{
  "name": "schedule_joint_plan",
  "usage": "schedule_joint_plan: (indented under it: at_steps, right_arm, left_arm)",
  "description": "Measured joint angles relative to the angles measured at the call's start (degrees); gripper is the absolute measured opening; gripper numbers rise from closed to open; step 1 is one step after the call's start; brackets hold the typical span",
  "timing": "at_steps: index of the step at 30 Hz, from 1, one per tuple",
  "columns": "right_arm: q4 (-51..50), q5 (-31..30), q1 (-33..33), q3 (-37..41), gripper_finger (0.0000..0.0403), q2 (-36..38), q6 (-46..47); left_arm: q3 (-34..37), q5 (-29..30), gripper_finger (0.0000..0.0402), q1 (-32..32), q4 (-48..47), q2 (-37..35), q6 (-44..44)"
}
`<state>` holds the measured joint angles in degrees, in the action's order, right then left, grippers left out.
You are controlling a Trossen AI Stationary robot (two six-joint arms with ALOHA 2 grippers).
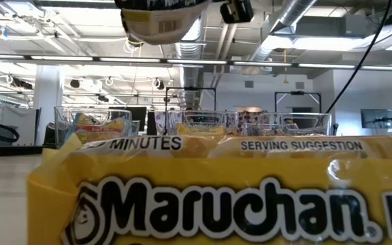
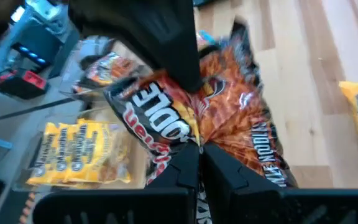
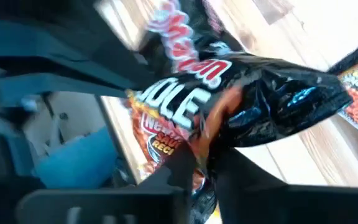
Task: Sort Maruchan noodles
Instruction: Put the black noodle pack into the right transparent bin
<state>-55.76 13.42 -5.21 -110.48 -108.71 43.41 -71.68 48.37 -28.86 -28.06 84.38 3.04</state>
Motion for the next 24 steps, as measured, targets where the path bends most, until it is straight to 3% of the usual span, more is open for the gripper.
schedule_joint_plan:
  at_steps: [6,10,19,24]
  right_arm:
    - [-1.7,0.2,-0.2,0.1,0.0010,-1.0,-3.6]
    - [-2.0,0.2,-0.7,0.1,0.0006,-1.0,-4.9]
    - [-4.8,-1.5,-2.2,0.1,0.0003,-1.1,-7.4]
    - [-5.2,-1.7,-2.7,0.1,0.0003,-1.1,-7.9]
  left_arm:
    - [0.0,-2.1,0.0001,0.1,0.4,0.0,2.8]
    - [0.0,-4.1,0.0001,0.5,0.6,0.0,3.3]
    - [-0.1,-21.3,0.0000,5.0,0.4,0.0,5.2]
    - [-0.1,-24.4,0.0000,6.5,0.4,0.0,6.8]
